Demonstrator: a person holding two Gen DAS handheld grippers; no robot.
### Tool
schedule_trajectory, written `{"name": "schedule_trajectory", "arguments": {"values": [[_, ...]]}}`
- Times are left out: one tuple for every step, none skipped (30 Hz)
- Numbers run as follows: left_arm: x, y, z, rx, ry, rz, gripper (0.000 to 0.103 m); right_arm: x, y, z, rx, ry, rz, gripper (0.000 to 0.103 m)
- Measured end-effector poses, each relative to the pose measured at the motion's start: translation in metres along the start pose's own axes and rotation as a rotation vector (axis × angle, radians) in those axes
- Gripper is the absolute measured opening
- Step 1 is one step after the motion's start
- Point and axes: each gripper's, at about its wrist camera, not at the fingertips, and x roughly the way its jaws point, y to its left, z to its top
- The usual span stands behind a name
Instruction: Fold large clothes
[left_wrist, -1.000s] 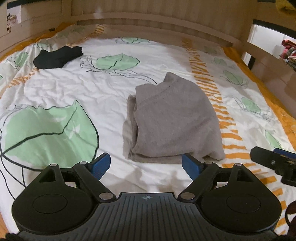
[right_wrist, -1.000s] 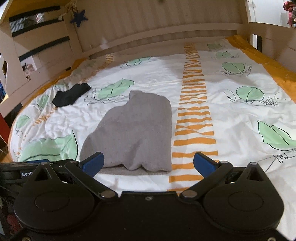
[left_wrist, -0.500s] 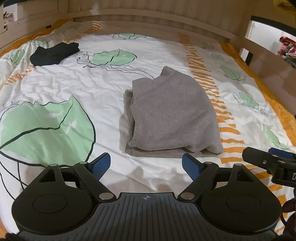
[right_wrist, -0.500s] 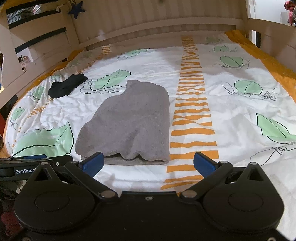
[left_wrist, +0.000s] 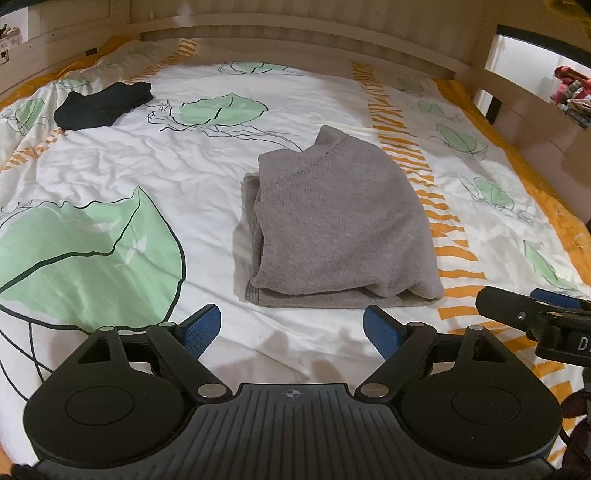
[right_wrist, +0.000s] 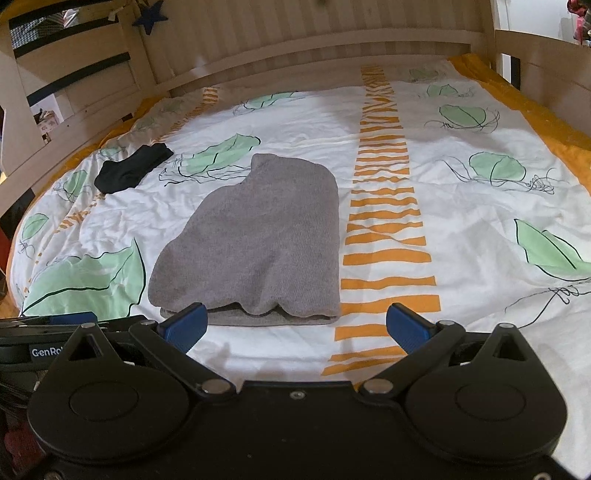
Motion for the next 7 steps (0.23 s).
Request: {"name": "schedule_trajectory", "arguments": {"values": [[0.0, 0.0, -0.0002, 0.001, 0.001, -0.001, 0.084, 0.0, 0.0002, -0.0003, 0.0, 0.0, 0.0, 0.103], [0.0, -0.0001, -0.0004, 0.001, 0.001, -0.001, 0.084, 0.0001, 0.0004, -0.0005, 0.0, 0.0, 0.0, 0.103], [0.0, -0.0002, -0.0003, 0.0, 0.0, 0.001, 0.084, 0.0, 0.0005, -0.0003, 0.001, 0.0, 0.0, 0.103], [-0.0003, -0.0001, -0.0005, 0.0, -0.003, 0.004, 0.084, 0.0006, 0.001, -0.0005, 0.001, 0.001, 0.0, 0.103], [-0.0007, -0.0007, -0.0009, -0.001, -0.006, 0.005, 0.084, 0.0013, 0.0011, -0.0008, 0.001, 0.002, 0.001, 0.103], [-0.0008, -0.0009, -0.0012, 0.0, -0.007, 0.005, 0.084, 0.0018, 0.0015, -0.0011, 0.001, 0.003, 0.001, 0.103], [-0.0007, -0.001, -0.0013, 0.001, -0.007, 0.004, 0.084, 0.002, 0.0016, -0.0011, 0.001, 0.003, 0.001, 0.103]]}}
